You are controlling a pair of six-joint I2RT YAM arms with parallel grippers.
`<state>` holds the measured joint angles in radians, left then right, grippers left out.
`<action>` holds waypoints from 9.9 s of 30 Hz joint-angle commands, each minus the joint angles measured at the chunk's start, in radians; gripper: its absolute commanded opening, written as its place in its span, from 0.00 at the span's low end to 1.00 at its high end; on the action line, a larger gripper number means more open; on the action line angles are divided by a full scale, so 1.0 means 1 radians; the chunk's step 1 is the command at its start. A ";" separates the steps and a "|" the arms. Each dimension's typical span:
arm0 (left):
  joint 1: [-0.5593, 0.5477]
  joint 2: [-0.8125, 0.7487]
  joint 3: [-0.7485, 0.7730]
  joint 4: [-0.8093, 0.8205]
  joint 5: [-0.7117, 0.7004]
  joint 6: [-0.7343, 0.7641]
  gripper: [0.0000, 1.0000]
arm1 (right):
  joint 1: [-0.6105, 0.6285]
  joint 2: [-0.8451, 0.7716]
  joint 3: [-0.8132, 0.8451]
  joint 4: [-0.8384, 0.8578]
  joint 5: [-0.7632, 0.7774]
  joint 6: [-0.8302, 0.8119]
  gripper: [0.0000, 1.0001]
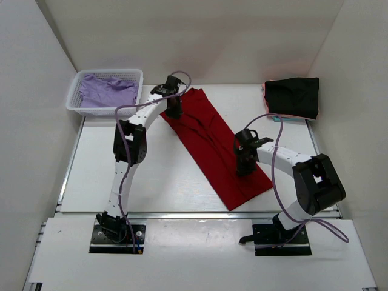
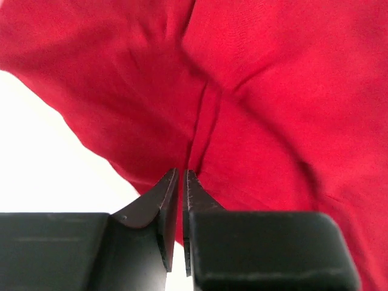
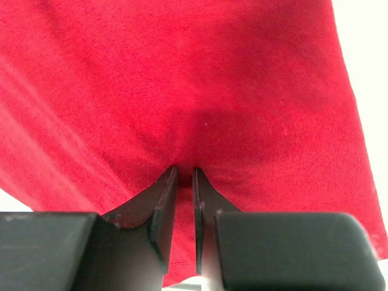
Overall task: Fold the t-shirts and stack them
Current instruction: Rotate the tshirt 85 degrees, then grab the bottom of the folded rectangular tshirt with both arms, then fold the folded rectangular tshirt in 1/3 of the way, then grab one side of the 2/3 rectangular tshirt with both arms, then fold the long partially folded tshirt into a neat square
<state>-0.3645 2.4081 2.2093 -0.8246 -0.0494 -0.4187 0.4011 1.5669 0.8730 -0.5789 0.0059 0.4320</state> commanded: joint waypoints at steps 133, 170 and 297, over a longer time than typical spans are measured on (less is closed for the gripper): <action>-0.305 -1.161 -1.441 0.182 0.198 -0.391 0.00 | 0.165 -0.329 -0.164 -0.143 -0.523 -0.082 0.00; 0.076 -0.575 -0.629 0.064 0.227 -0.141 0.00 | -0.034 0.426 0.909 -0.392 -0.414 -0.249 0.00; 0.073 -0.859 -0.978 0.226 0.416 -0.456 0.00 | -0.205 0.152 0.628 -0.391 -0.663 -0.118 0.00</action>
<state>-0.3286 1.4830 1.1412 -0.6277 0.3855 -0.9314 0.2253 1.6276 1.3518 -1.0023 -0.6895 0.3229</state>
